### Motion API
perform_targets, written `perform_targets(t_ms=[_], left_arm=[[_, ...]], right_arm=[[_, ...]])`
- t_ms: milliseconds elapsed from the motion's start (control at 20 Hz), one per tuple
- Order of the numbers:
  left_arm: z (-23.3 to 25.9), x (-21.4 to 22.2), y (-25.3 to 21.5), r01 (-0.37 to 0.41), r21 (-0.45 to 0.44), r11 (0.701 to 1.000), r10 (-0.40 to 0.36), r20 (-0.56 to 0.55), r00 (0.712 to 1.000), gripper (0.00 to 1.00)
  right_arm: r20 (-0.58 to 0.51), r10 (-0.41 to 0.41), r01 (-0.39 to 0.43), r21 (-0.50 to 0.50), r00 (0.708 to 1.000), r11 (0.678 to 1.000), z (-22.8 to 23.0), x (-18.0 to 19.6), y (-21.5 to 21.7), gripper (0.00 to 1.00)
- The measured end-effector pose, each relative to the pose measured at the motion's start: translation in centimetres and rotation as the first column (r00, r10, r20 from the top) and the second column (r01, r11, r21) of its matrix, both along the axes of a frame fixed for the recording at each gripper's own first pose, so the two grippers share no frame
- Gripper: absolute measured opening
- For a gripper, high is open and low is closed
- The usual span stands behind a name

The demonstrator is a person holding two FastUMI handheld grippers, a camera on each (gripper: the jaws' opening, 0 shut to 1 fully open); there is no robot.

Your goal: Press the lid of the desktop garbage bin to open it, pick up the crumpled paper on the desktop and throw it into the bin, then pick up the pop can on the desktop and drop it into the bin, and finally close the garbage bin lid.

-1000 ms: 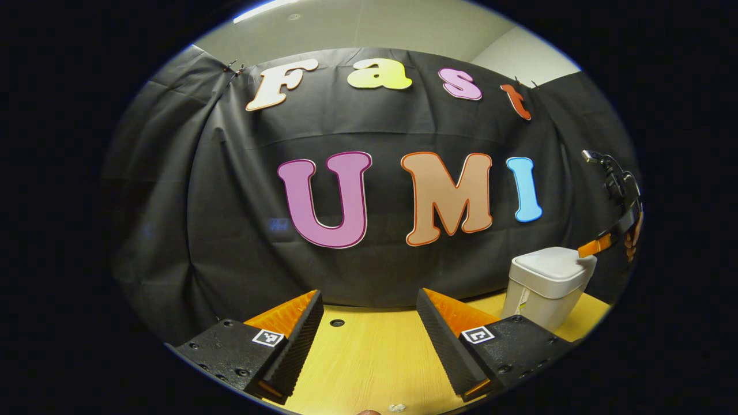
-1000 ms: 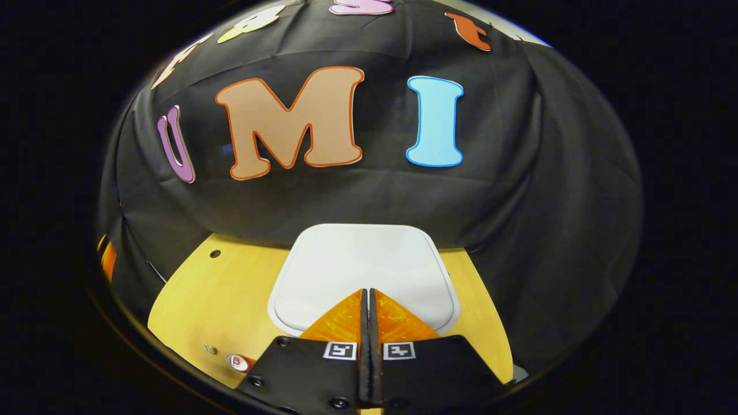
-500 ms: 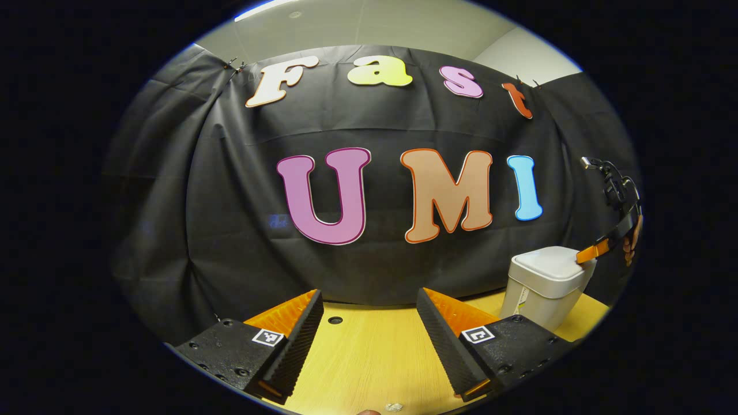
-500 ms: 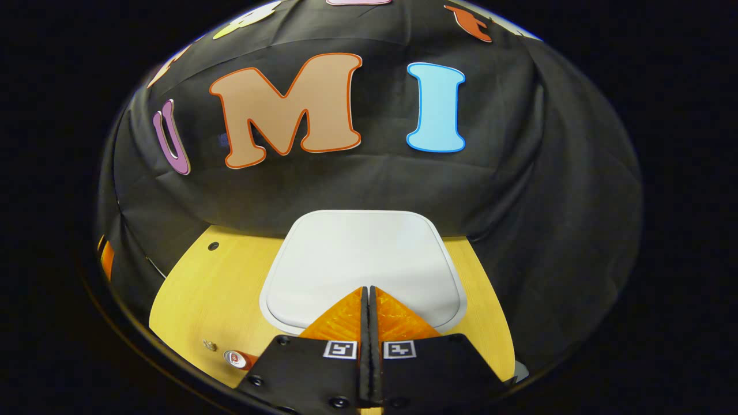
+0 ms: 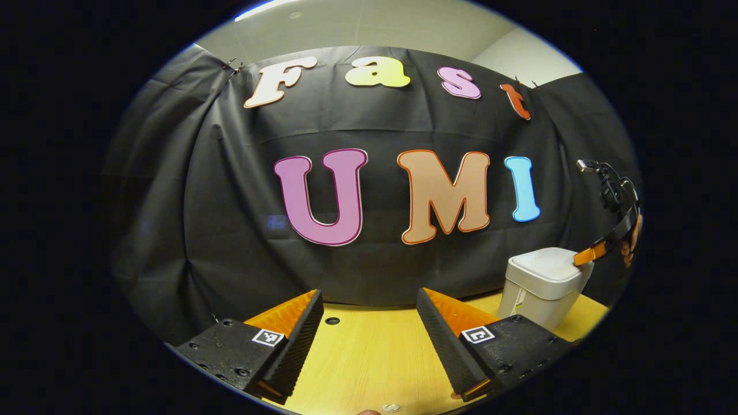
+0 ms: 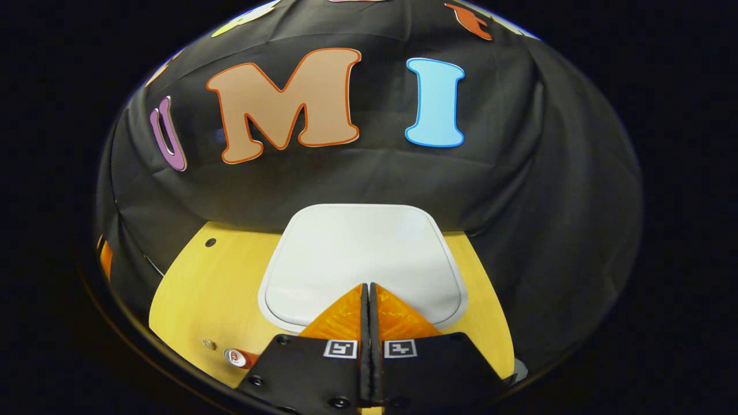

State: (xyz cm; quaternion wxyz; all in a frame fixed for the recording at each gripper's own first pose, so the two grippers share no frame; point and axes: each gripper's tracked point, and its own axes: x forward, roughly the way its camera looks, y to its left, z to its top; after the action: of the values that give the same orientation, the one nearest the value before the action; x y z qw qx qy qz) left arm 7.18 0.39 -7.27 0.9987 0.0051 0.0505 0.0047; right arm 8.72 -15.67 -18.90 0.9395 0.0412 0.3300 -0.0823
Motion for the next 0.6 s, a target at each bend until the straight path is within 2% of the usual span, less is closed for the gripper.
perform_targets(t_ms=[50,100,150,200,250,300,450,500,550,600], left_arm=[[0.0,0.0,0.1,0.001,0.004,1.0,-0.001,0.002,1.0,1.0],[0.1,0.0,0.1,0.001,0.006,1.0,-0.001,0.005,1.0,0.95],[0.1,0.0,0.1,0.002,0.008,1.0,-0.002,0.007,1.0,1.0],[0.3,0.0,0.2,0.003,0.007,1.0,-0.003,0.012,1.0,1.0],[0.2,-0.1,0.2,0.004,0.008,1.0,-0.004,0.011,1.0,0.95],[0.2,-0.1,0.1,0.006,0.007,1.0,-0.006,0.011,1.0,1.0],[0.1,0.0,0.0,0.012,0.003,1.0,-0.012,0.009,1.0,1.0],[0.2,0.0,0.0,0.014,0.001,1.0,-0.014,0.011,1.0,0.95],[0.2,0.0,-0.1,0.017,0.001,1.0,-0.017,0.01,1.0,0.95],[0.1,-0.1,-0.1,0.018,0.0,1.0,-0.018,0.01,1.0,1.0]], right_arm=[[0.019,-0.001,0.001,-0.006,1.0,1.0,0.5,0.2,0.0,0.03],[0.02,0.016,-0.017,0.006,1.0,1.0,0.4,0.0,0.5,0.03],[0.025,0.019,-0.019,-0.005,1.0,1.0,0.6,-0.2,0.5,0.03],[0.036,0.032,-0.032,-0.017,0.999,0.999,0.8,-0.1,0.6,0.03],[0.053,0.033,-0.032,-0.03,0.998,0.999,1.2,-0.1,0.6,0.01],[0.079,0.036,-0.033,-0.033,0.996,0.999,1.8,0.0,0.8,0.03],[0.143,0.014,-0.01,-0.033,0.99,0.999,3.4,0.0,0.3,0.03],[0.167,0.012,-0.007,-0.03,0.986,1.0,3.9,-0.1,0.4,0.01],[0.196,0.016,-0.011,-0.025,0.98,1.0,4.6,0.0,0.5,0.03],[0.227,0.022,-0.017,-0.023,0.974,1.0,5.2,0.0,0.7,0.03]])
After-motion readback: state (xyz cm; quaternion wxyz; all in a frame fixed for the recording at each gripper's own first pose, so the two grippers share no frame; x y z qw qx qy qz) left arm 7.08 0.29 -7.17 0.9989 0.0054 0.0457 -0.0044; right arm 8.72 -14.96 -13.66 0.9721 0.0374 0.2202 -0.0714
